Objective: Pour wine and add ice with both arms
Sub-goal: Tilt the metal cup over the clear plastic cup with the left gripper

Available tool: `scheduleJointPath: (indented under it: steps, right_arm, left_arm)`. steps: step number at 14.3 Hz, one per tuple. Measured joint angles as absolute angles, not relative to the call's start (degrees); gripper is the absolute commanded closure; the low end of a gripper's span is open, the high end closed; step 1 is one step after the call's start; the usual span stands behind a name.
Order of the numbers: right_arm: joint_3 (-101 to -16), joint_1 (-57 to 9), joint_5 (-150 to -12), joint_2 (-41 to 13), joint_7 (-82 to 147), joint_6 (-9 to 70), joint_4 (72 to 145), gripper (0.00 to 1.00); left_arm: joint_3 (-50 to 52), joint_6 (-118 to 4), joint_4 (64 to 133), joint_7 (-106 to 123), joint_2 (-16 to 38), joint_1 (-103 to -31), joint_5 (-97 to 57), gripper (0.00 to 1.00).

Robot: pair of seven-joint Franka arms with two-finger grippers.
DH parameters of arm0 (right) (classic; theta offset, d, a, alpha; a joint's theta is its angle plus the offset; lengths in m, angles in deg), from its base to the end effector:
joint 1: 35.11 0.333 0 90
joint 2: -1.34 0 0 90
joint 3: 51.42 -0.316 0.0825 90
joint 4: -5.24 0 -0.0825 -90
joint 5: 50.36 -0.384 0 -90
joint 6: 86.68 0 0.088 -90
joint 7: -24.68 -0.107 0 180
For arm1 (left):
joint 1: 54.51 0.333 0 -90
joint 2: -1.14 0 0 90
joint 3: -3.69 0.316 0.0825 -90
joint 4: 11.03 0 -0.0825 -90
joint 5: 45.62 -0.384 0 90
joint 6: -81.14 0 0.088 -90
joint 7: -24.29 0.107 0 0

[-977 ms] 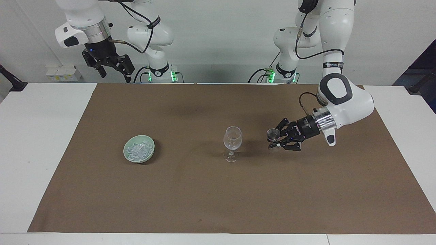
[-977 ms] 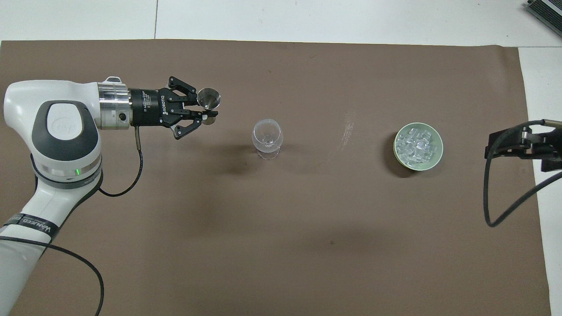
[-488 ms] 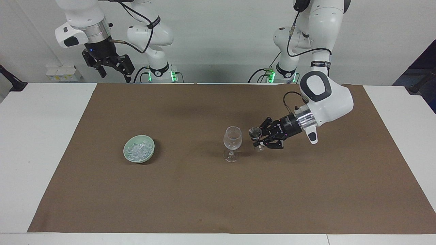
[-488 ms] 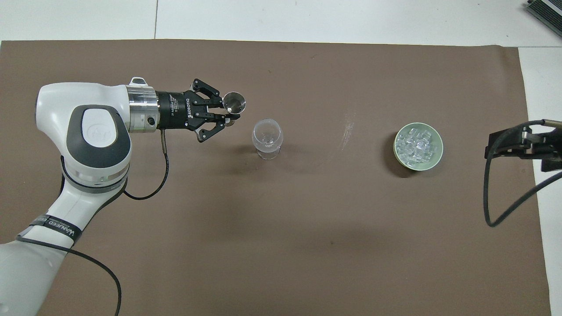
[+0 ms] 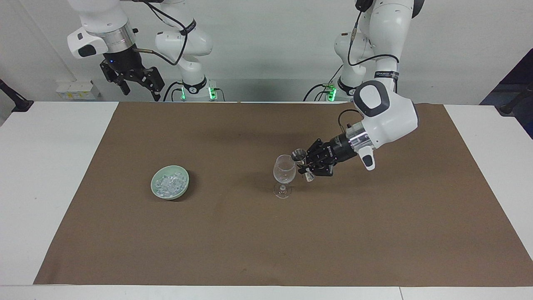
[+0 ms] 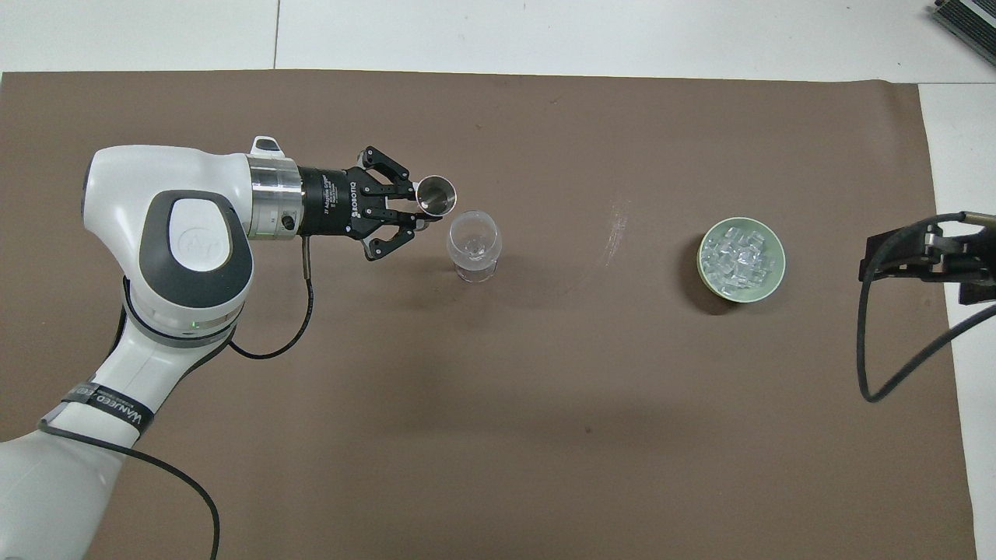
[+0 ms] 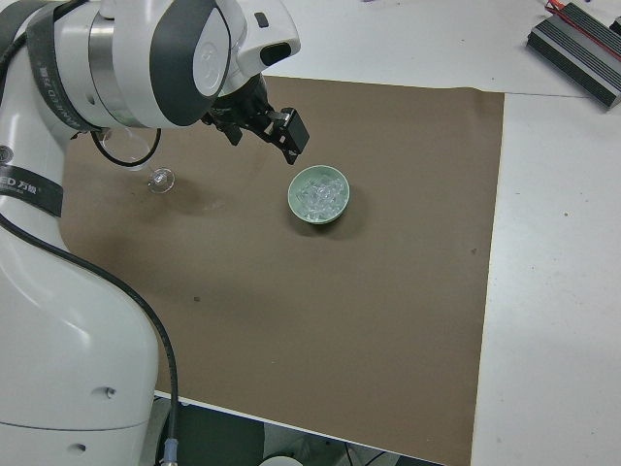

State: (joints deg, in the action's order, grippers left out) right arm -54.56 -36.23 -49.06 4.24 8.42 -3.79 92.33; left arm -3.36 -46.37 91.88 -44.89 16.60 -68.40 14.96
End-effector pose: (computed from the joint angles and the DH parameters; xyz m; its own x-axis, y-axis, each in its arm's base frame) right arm 0.5254 0.0168 0.6647 0.9685 -0.2487 -0.0147 -0.2482 -0.9682 0.0307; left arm 0.6015 -0.2529 0.4302 0.1387 0.6131 -0.7778 0.9873 -0.0238 0.1573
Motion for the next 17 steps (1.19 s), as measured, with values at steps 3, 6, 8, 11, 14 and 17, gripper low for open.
scheduleJointPath:
  steps: [3,6,8,11,14,17]
  right_arm:
    - [-54.6,-36.2,-49.1,4.2,8.4,-3.8,92.3,0.0]
    - [-54.6,-36.2,-49.1,4.2,8.4,-3.8,92.3,0.0]
    - [-54.6,-36.2,-49.1,4.2,8.4,-3.8,92.3,0.0]
    - [-54.6,-36.2,-49.1,4.2,8.4,-3.8,92.3,0.0]
    - [-54.6,-36.2,-49.1,4.2,8.4,-3.8,92.3,0.0]
    - [-54.6,-36.2,-49.1,4.2,8.4,-3.8,92.3,0.0]
  left_arm:
    - [-3.3,-47.4,91.7,-44.6,16.4,-69.1,12.2,1.0]
    - [-3.3,-47.7,91.0,-44.3,16.3,-69.2,9.0,1.0]
    - [-3.3,-47.7,90.4,-44.3,16.3,-69.2,7.1,1.0]
    - [-3.4,-47.8,90.1,-44.1,16.3,-69.4,4.5,1.0]
    - [-3.4,-49.4,90.0,-44.1,16.2,-70.7,2.2,1.0]
    - [-3.4,-49.9,90.0,-44.0,16.2,-71.5,0.4,1.0]
